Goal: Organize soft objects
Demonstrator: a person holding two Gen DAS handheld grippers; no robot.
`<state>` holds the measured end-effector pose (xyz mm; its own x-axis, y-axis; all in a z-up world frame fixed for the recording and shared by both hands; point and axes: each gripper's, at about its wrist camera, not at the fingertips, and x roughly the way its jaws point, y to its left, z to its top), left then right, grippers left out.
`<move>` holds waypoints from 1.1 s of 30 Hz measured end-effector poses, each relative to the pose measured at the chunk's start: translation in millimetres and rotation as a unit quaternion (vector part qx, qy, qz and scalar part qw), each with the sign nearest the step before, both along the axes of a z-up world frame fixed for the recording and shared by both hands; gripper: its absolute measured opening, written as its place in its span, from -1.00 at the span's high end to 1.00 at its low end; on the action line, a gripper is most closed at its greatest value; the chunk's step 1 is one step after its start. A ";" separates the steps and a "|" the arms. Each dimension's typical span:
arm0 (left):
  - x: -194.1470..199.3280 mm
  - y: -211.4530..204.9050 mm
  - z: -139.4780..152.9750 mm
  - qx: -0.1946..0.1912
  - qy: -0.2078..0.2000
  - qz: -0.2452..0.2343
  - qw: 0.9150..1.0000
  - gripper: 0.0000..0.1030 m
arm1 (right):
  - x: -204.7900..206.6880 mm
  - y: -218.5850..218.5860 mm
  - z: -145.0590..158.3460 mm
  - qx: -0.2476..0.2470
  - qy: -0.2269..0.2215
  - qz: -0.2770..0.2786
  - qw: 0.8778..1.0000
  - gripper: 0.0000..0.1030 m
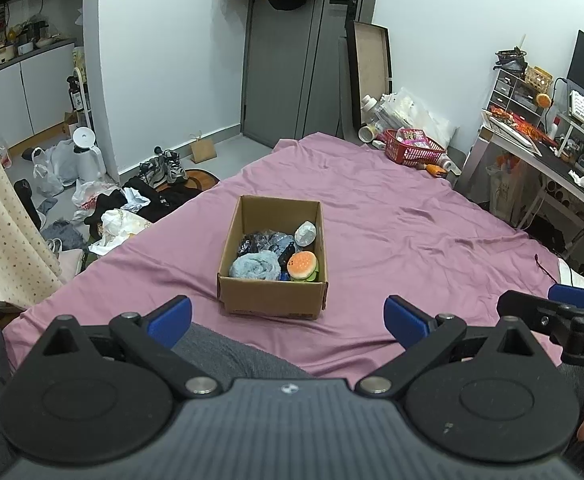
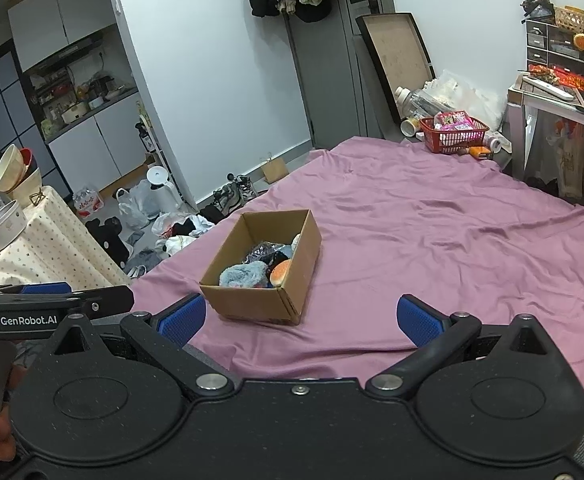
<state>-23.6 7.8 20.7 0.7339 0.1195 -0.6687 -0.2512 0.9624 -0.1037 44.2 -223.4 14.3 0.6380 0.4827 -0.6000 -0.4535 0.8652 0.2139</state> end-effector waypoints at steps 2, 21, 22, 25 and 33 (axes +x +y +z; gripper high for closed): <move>-0.5 0.3 -0.1 0.000 -0.001 0.000 1.000 -0.97 | -0.9 -0.3 -0.4 -0.001 0.000 0.000 1.000 -1.00; 1.8 -2.7 1.1 0.001 0.000 0.000 1.000 -0.97 | 1.5 0.2 -2.1 -0.006 -0.005 0.004 1.000 -1.00; 1.7 -3.1 1.4 0.002 0.000 0.000 1.000 -0.97 | 1.6 0.1 -2.1 -0.006 -0.005 0.004 1.000 -1.00; 1.4 -3.2 1.9 0.002 0.000 0.000 1.000 -0.97 | 1.6 0.1 -2.0 -0.006 -0.005 0.004 1.000 -1.00; 1.2 -2.9 2.3 0.003 -0.001 0.000 1.000 -0.97 | 1.5 0.7 -1.1 -0.005 -0.004 0.002 1.000 -1.00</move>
<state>-22.4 4.9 23.0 0.7345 0.1236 -0.6672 -0.2519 0.9627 -0.0990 45.7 -222.7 13.2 0.6414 0.4792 -0.5991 -0.4585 0.8655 0.2014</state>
